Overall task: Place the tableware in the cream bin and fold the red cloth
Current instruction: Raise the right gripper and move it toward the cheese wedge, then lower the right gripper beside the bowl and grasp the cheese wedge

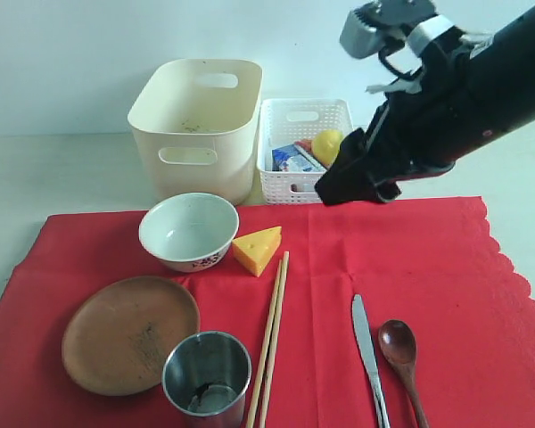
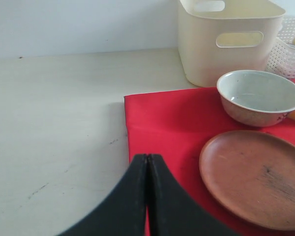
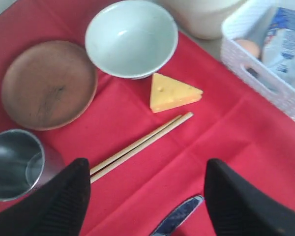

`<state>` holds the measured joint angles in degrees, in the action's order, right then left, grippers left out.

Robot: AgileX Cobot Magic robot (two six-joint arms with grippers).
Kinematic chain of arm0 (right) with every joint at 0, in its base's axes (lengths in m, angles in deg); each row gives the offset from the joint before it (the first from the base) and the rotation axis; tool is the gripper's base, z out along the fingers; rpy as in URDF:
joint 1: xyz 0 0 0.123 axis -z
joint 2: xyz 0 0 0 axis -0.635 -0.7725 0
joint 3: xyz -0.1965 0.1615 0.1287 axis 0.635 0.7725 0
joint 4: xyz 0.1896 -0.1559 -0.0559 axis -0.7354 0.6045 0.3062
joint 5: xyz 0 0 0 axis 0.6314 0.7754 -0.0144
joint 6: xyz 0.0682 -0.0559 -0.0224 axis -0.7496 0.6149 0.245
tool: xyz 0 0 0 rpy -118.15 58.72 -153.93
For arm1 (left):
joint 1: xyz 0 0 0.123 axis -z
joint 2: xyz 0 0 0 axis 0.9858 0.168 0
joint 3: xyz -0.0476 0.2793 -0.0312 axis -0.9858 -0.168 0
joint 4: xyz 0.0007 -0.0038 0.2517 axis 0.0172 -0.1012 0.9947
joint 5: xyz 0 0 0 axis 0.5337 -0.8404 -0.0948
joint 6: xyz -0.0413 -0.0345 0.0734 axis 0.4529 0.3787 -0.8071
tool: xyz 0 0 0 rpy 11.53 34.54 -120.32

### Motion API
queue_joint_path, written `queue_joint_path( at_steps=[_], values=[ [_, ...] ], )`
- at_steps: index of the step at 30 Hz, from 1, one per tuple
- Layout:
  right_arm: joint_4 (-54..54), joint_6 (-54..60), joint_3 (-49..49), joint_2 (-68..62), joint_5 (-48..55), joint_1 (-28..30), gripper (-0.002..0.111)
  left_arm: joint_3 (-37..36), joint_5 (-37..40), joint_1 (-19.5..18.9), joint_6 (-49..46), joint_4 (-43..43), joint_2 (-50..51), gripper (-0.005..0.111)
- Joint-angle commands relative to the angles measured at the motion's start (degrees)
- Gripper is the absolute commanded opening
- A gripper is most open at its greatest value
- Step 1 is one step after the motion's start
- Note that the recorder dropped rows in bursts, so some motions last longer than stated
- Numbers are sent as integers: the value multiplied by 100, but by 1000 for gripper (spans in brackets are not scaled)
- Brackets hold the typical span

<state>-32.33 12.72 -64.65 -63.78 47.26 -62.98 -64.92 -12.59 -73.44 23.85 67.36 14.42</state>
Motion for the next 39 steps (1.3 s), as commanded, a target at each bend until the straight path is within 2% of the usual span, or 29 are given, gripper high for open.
queue_joint_path(
  at_steps=[1,9,17,20,24,26,39],
  values=[
    [-157,616,164,-191,-64,-485,63,-12,-60,-14,21,-31,-35,0],
    [447,1190,164,-784,-28,-1175,63,-12,-60,-14,21,-31,-35,0],
    [1167,2185,164,-1449,-186,-1245,64,-12,-60,-14,21,-31,-35,0],
    [1459,2181,164,-1488,-604,-1245,66,-12,-60,-14,21,-31,-35,0],
    [1531,2181,164,-1522,-1336,-1245,81,-12,-60,-14,21,-31,-35,0],
    [1531,2273,164,-1544,-1626,-1245,84,-12,-60,-14,21,-31,-35,0],
    [1382,2159,22,-2282,-2835,-1205,81,-12,-60,-14,29,-31,-35,0]
  ],
)
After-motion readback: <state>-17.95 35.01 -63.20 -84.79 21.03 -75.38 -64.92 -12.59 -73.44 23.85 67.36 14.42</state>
